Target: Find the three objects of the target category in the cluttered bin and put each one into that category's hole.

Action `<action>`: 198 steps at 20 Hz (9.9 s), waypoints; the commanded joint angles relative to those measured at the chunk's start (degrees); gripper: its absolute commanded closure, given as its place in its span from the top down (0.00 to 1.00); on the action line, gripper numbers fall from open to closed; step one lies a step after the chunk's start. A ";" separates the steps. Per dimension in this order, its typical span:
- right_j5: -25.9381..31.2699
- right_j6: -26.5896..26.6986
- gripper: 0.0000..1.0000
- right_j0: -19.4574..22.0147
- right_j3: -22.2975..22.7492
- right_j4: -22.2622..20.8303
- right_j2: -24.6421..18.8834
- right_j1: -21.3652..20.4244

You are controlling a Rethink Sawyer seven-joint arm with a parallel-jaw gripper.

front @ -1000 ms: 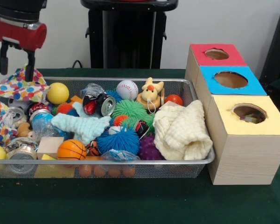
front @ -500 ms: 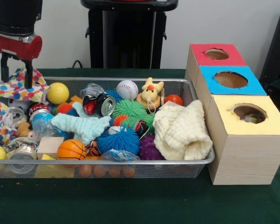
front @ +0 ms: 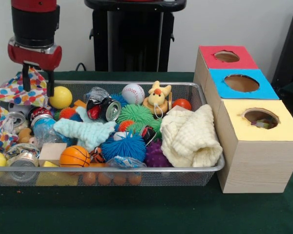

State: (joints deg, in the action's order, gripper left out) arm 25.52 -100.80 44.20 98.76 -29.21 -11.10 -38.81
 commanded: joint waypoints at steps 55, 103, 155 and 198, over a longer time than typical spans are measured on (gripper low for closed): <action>1.08 5.22 1.00 6.81 7.72 -5.38 -10.03 -2.40; -2.63 8.21 1.00 16.77 -1.88 -13.92 -12.84 13.72; 4.21 0.08 0.00 5.57 3.62 -7.56 -15.91 -4.64; 3.29 -15.88 0.00 -30.38 -4.02 15.98 -0.83 -4.56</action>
State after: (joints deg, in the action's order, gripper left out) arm 27.33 -100.80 16.25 97.35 -16.76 -16.54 -47.86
